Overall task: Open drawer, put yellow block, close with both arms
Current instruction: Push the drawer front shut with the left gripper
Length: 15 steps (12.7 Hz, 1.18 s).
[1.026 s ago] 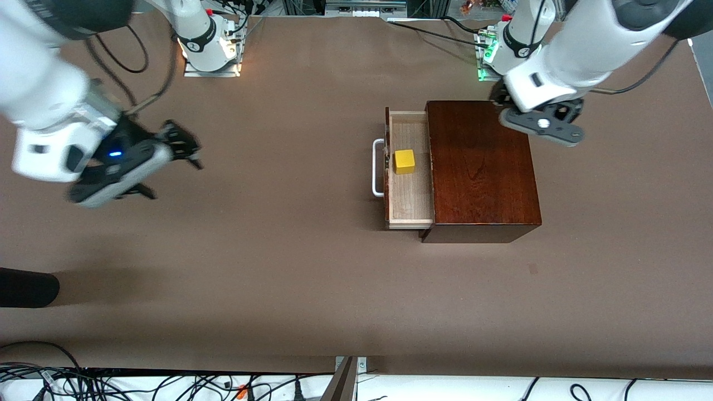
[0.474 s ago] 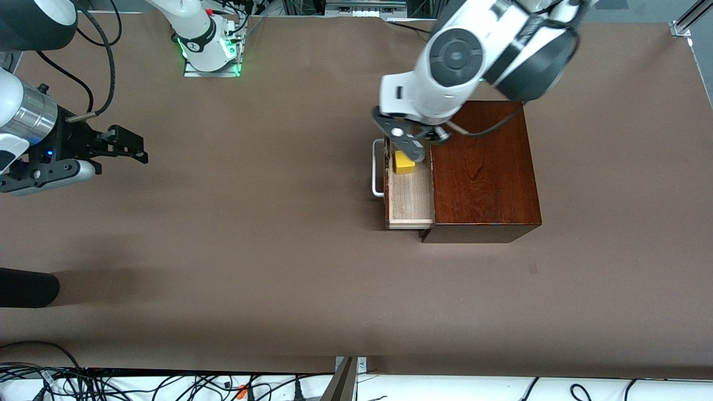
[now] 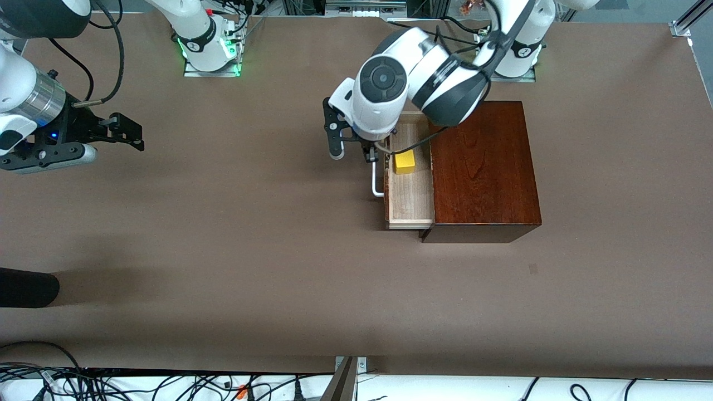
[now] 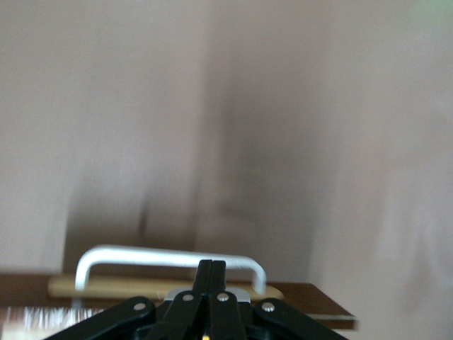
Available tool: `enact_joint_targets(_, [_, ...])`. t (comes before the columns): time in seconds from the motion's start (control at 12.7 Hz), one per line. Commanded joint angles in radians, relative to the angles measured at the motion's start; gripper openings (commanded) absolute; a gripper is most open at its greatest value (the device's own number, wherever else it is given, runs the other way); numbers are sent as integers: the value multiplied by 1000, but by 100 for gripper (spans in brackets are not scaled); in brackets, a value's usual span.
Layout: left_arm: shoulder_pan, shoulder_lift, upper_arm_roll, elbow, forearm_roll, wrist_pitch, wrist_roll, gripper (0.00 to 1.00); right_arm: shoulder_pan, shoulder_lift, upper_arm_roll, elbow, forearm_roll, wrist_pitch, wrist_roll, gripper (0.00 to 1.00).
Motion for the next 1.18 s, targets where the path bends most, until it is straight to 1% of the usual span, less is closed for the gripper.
enact_joint_targets(0.0, [-36, 75, 16, 35, -8, 66, 141, 0, 16, -27, 0, -20, -30, 10, 23, 100])
enact_joint_targets(0.16, [-58, 104, 17, 26, 13, 98, 165, 0, 16, -27, -1, -8, -26, 13, 24, 100])
enact_joint_targets(0.32, [-67, 110, 16, 24, 114, 89, 166, 0, 15, -24, -8, 13, -17, 7, 20, 100])
enact_joint_targets(0.55, [-58, 124, 19, -20, 121, 87, 165, 0, 16, -22, -2, 29, -27, -25, 18, 100])
enact_joint_targets(0.79, [-50, 126, 22, -52, 149, 83, 162, 0, 15, -13, -6, 38, -23, -24, 20, 100])
enact_joint_targets(1.11, [-27, 119, 36, -52, 149, 35, 162, 0, 8, -4, -8, 38, -14, -10, 26, 100])
